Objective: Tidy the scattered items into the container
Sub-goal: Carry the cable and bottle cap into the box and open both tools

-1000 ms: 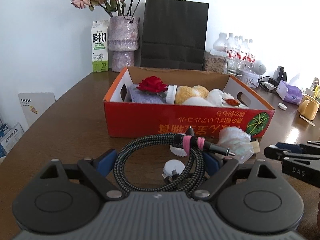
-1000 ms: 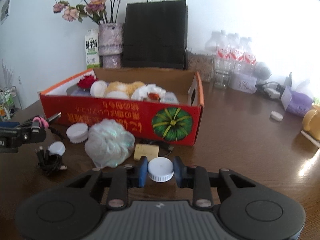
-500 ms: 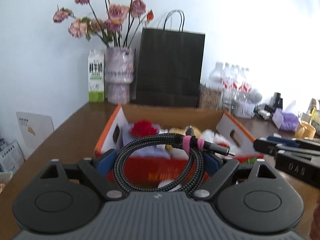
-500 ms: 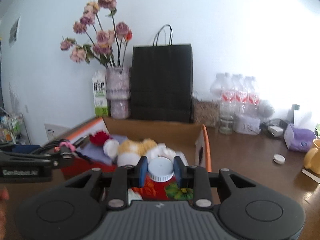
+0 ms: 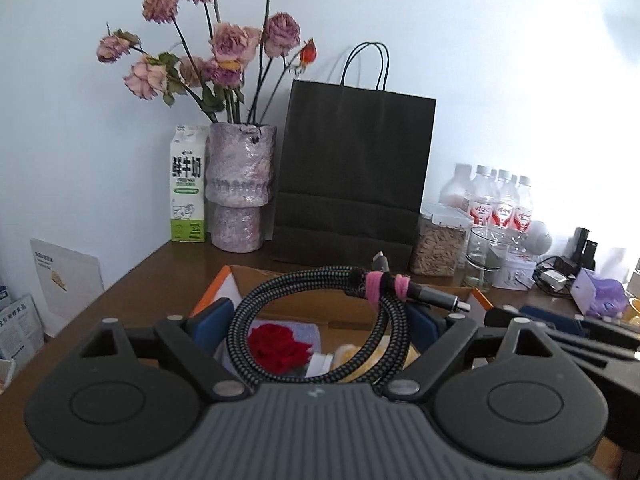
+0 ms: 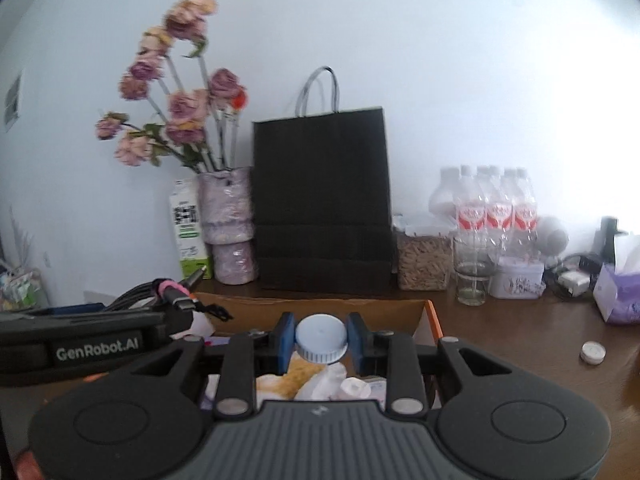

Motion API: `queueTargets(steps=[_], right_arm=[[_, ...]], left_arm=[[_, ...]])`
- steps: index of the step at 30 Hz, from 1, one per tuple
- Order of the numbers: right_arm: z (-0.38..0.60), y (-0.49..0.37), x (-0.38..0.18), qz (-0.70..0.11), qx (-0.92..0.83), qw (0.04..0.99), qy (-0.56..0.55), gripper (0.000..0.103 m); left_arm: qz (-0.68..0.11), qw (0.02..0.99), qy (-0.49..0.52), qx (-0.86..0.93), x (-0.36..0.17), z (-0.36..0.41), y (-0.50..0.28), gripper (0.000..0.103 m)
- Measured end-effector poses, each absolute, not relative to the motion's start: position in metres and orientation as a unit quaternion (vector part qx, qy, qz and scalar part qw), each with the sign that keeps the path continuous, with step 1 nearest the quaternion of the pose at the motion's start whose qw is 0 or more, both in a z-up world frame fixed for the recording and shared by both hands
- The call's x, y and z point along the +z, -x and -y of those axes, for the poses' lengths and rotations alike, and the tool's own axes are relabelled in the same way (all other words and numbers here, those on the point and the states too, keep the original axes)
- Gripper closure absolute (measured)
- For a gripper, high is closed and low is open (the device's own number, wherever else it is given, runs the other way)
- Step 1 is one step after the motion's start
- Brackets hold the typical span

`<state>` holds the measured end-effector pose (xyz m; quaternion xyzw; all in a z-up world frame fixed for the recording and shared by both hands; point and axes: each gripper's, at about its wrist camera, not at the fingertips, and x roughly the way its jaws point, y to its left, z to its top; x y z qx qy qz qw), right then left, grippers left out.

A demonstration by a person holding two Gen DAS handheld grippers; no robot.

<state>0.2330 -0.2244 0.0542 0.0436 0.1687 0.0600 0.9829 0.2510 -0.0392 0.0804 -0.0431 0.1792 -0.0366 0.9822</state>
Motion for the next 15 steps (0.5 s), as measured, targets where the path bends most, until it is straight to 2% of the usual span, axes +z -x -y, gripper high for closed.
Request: queueTargets(steps=[6,15], right_arm=[[0.226,-0.254,0.023,-0.207,0.055,0.976,-0.032,0.076],[0.221,-0.251,0.012,-0.214,0.062,0.975,-0.025,0.076]], left_arm=[[-0.23,0.971,0.032,-0.053,0.04,0.039,-0.285,0.013],[-0.213,0.977,-0.004,-0.034,0.03,0.047,-0.277,0.013]])
